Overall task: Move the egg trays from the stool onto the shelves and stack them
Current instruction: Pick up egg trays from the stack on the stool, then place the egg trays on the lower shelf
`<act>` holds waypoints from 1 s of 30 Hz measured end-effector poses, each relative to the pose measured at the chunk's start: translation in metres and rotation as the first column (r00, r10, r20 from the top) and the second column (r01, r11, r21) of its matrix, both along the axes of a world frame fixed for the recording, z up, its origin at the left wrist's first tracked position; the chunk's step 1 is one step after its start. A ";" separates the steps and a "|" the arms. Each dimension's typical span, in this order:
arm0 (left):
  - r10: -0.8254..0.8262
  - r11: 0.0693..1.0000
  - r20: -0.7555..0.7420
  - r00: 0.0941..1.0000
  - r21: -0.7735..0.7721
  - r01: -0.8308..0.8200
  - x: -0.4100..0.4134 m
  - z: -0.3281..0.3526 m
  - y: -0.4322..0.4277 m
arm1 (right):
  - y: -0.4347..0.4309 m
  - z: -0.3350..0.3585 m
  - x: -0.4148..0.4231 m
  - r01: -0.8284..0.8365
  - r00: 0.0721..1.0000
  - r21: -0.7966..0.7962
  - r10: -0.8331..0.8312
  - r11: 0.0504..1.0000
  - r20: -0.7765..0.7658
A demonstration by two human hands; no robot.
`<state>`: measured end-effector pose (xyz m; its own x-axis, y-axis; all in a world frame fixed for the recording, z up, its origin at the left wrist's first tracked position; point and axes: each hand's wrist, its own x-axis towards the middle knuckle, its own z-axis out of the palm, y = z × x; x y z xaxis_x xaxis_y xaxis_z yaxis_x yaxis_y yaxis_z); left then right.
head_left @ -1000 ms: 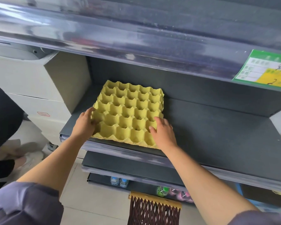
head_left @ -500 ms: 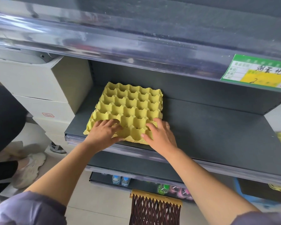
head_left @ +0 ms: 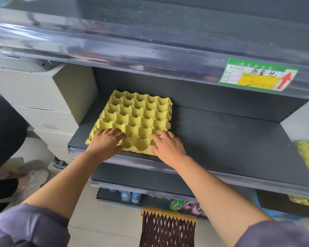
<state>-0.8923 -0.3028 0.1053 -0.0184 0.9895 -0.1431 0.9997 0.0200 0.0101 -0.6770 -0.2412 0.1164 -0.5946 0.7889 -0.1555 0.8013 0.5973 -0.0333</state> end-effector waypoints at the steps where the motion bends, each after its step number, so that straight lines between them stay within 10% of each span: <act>1: -0.002 1.000 -0.013 1.000 0.021 0.002 0.005 0.007 0.000 | -0.001 0.004 0.005 -0.008 1.000 0.024 0.008 1.000 -0.007; 10: -0.149 0.949 -0.044 0.988 0.276 0.156 0.115 0.068 0.011 | -0.007 0.039 0.115 0.128 0.985 0.232 -0.096 0.964 -0.147; 30: -0.686 0.523 -0.183 0.705 0.550 0.651 0.602 0.092 0.040 | -0.062 0.073 0.626 0.507 0.862 0.485 -0.420 0.712 -0.285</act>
<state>-0.2899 -0.2628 0.1968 0.6718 0.6024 0.4310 0.7147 -0.6800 -0.1636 -0.0509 -0.3034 0.1893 -0.1122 0.8989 0.4236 0.9936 0.1079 0.0341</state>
